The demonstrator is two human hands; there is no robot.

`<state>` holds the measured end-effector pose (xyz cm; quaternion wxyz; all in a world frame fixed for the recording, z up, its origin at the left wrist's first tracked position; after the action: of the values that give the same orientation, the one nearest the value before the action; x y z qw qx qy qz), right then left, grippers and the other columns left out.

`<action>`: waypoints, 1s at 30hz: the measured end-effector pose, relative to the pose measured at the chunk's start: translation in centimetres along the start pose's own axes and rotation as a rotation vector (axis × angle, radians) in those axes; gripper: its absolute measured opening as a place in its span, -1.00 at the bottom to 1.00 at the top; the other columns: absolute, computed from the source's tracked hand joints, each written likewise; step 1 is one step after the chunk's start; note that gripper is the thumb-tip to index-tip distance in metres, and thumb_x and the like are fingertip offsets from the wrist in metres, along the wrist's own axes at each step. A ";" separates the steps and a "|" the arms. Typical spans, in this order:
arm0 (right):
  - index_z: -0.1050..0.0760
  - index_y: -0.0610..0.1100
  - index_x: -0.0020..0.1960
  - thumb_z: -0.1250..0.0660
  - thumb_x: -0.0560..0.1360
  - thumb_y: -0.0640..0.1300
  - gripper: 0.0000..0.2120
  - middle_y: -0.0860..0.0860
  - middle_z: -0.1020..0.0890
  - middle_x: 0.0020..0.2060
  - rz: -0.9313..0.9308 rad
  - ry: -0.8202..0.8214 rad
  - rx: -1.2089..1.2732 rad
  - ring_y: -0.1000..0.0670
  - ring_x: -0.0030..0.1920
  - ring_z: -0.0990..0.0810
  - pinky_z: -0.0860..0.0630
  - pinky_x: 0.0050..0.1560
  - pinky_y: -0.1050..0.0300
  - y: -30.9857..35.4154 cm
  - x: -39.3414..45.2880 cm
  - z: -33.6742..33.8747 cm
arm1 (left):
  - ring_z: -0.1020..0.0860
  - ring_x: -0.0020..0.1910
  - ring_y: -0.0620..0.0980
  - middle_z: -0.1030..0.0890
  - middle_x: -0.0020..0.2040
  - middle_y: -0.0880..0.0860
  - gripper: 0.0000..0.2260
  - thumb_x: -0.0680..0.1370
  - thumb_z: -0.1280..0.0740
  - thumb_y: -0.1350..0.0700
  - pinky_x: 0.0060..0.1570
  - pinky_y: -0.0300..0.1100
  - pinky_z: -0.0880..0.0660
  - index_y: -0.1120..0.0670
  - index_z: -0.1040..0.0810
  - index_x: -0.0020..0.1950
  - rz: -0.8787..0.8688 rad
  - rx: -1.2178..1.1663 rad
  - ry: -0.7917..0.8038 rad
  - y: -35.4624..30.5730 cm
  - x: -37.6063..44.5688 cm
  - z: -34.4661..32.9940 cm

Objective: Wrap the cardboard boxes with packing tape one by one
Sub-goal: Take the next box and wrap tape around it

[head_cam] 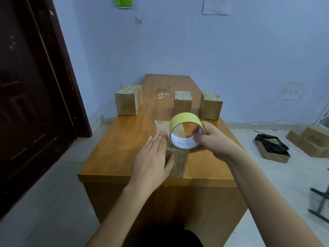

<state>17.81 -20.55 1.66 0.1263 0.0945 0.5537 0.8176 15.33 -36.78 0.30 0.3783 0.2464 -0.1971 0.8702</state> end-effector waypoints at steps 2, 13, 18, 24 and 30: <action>-0.37 -0.30 0.17 -0.19 0.53 -0.39 -0.78 -0.13 -0.58 -0.07 -0.006 0.025 0.138 -0.05 -0.10 -0.63 -0.59 -0.32 0.19 -0.2 -0.5 0.7 | -0.03 0.37 -0.20 -0.21 0.49 -0.02 -0.43 0.57 -0.14 -0.18 0.31 -0.21 0.03 0.03 -0.16 0.51 -0.011 -0.001 0.007 -0.1 0.0 0.0; -0.50 -0.20 0.04 -0.35 0.53 -0.15 -0.85 -0.16 -0.60 -0.04 0.006 -0.149 0.195 -0.08 -0.04 -0.61 -0.60 -0.29 0.23 -2.5 -0.6 -0.5 | -0.02 0.49 -0.13 -0.05 0.54 -0.06 -0.33 0.53 -0.08 -0.30 0.31 -0.27 0.11 -0.01 -0.01 0.54 -0.005 0.007 0.034 0.2 0.3 -0.8; -0.37 -0.38 0.22 -0.23 0.53 -0.40 -0.73 -0.31 -0.49 0.15 -0.132 -0.057 0.582 -0.23 0.04 -0.63 -0.63 -0.26 0.00 -3.7 -0.8 0.6 | -0.05 0.49 -0.14 -0.07 0.53 -0.08 -0.34 0.54 -0.11 -0.27 0.37 -0.23 -0.10 -0.01 -0.02 0.54 -0.032 0.009 0.031 0.3 0.3 -0.6; -0.47 -0.18 0.12 -0.41 0.49 -0.16 -0.75 -0.12 -0.61 0.00 -0.147 -0.230 0.489 -0.08 -0.01 -0.62 -0.64 -0.28 0.09 -5.1 -1.4 -0.1 | -0.04 0.50 -0.14 -0.06 0.53 -0.09 -0.28 0.50 -0.15 -0.31 0.37 -0.20 -0.14 -0.02 0.00 0.54 -0.023 0.012 0.073 0.2 0.4 -0.7; -0.43 -0.24 -0.03 -0.29 0.54 -0.30 -0.95 -0.19 -0.56 -0.06 -0.134 -0.248 0.614 -0.05 -0.28 -0.69 -0.64 -0.32 0.04 -5.6 -0.9 0.2 | -0.03 0.49 -0.15 -0.06 0.53 -0.09 -0.27 0.49 -0.17 -0.31 0.36 -0.22 -0.11 -0.01 -0.01 0.54 -0.040 0.018 0.082 0.2 0.5 -0.7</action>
<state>19.31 -18.71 -3.52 0.2121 0.1903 0.7596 0.5847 14.72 -36.26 0.00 0.4012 0.2179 -0.1685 0.8736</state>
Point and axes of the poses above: each hand's wrist, its own x-axis towards the middle knuckle, its own z-axis out of the back of the hand, y = z × x, the point moved 8 cm from there along x, towards the middle knuckle
